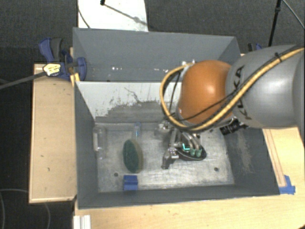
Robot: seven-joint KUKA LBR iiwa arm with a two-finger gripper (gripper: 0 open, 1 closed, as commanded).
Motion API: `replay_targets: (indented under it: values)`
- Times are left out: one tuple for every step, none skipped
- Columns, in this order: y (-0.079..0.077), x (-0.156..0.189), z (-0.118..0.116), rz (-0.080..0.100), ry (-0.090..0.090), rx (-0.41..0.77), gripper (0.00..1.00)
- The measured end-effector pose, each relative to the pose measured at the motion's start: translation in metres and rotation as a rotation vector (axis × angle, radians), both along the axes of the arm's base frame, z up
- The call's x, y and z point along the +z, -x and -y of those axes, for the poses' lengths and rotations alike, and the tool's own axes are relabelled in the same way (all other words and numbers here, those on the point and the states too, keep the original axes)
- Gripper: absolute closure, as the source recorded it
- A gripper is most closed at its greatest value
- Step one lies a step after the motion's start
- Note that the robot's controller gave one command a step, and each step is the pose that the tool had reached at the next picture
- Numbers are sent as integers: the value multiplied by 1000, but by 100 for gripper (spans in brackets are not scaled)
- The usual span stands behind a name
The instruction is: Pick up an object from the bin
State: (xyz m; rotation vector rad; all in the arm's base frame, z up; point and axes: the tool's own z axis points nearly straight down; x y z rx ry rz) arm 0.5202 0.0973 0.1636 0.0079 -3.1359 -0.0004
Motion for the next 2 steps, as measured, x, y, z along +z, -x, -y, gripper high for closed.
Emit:
replay_targets:
  values:
    - [-21, -60, 64, 4, 1, 225, 0]
    - [-48, -87, 130, 18, 0, 497, 0]
